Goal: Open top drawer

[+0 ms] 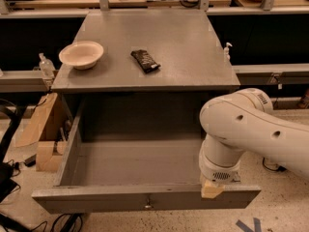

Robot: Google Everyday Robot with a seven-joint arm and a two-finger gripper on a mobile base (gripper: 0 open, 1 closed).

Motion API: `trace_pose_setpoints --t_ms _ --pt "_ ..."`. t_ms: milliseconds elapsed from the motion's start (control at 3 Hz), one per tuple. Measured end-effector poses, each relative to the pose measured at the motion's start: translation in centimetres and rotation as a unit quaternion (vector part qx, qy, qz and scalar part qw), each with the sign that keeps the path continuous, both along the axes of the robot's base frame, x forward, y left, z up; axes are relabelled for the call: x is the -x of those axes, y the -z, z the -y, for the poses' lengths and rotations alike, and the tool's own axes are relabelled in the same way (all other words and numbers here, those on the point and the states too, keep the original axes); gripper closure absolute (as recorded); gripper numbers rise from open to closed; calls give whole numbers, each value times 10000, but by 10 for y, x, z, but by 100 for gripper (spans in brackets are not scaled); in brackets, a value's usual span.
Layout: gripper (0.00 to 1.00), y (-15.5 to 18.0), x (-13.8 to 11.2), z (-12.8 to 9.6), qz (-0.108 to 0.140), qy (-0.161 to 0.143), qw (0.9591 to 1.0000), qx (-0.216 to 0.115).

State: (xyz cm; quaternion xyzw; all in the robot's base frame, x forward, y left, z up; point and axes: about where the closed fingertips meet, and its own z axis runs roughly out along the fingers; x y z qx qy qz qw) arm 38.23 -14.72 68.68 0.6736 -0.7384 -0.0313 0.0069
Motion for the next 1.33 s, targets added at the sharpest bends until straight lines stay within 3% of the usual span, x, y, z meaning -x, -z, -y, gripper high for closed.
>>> trace_pose_setpoints --t_ms 1000,1333 --pt "5 0 2 1 0 -6 10000 19" --pt "0 0 2 1 -1 -8 10000 23"
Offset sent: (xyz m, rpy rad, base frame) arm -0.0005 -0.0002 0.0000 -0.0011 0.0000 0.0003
